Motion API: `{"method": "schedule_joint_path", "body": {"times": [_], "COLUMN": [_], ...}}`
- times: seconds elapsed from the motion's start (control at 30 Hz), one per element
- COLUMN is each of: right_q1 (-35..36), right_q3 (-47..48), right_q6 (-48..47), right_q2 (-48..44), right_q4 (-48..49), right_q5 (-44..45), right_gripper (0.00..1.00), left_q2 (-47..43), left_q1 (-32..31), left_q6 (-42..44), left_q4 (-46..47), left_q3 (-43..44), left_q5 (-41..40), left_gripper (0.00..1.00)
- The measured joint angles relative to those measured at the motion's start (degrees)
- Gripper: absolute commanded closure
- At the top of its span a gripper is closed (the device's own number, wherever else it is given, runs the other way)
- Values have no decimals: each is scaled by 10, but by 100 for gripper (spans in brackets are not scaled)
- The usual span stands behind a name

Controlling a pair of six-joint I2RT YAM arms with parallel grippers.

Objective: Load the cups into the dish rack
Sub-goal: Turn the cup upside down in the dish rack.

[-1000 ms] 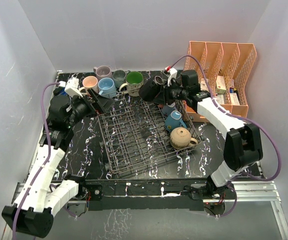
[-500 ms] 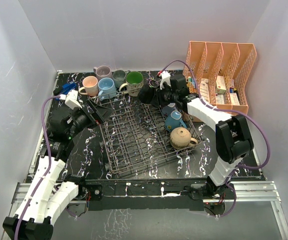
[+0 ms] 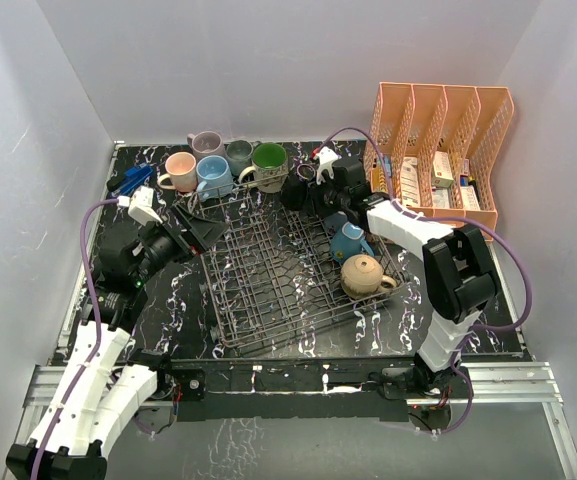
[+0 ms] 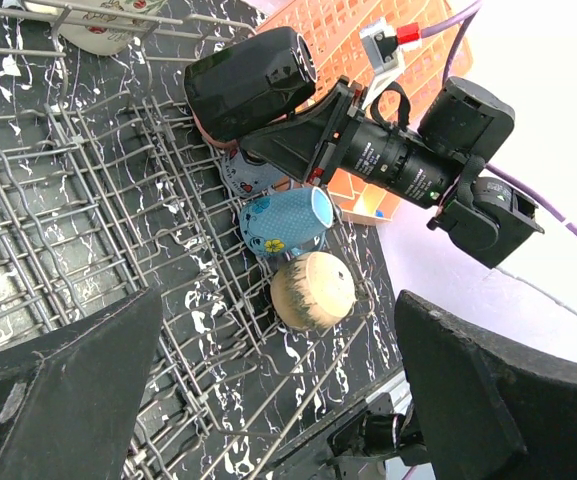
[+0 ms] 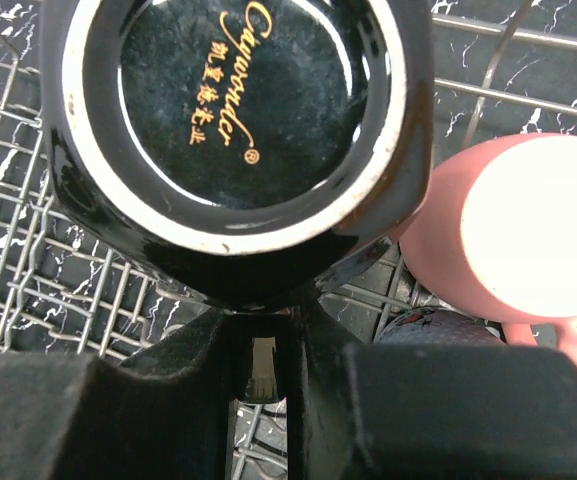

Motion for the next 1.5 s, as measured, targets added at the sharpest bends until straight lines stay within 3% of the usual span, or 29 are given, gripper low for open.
{"method": "schedule_joint_path", "body": {"times": [0.9,1.17,1.3,1.43,1.5], "right_q1": [27,30,30,31,31], "right_q3": [-29,-29,-28,-18,-15], "right_q6": [0,-11,-16,-24,-24], "right_q2": [57,74,75,75,75], "right_q4": [30,33,43,49,49], "right_q5": [95,110,108,98,93], "right_gripper": [90,74,55,43,42], "left_q2": [-21,-28,-28,-28,-28], "left_q1": [0,0,0,0,0], "left_q6": [-6,-7,-8,-8,-8], "left_q4": [-2,-6,-12,-13,-13], "left_q3": [-16,-22,-23,-23,-23], "left_q5": [-3,-6,-7,-7,-9], "left_gripper": [3,3,3,3,3]}}
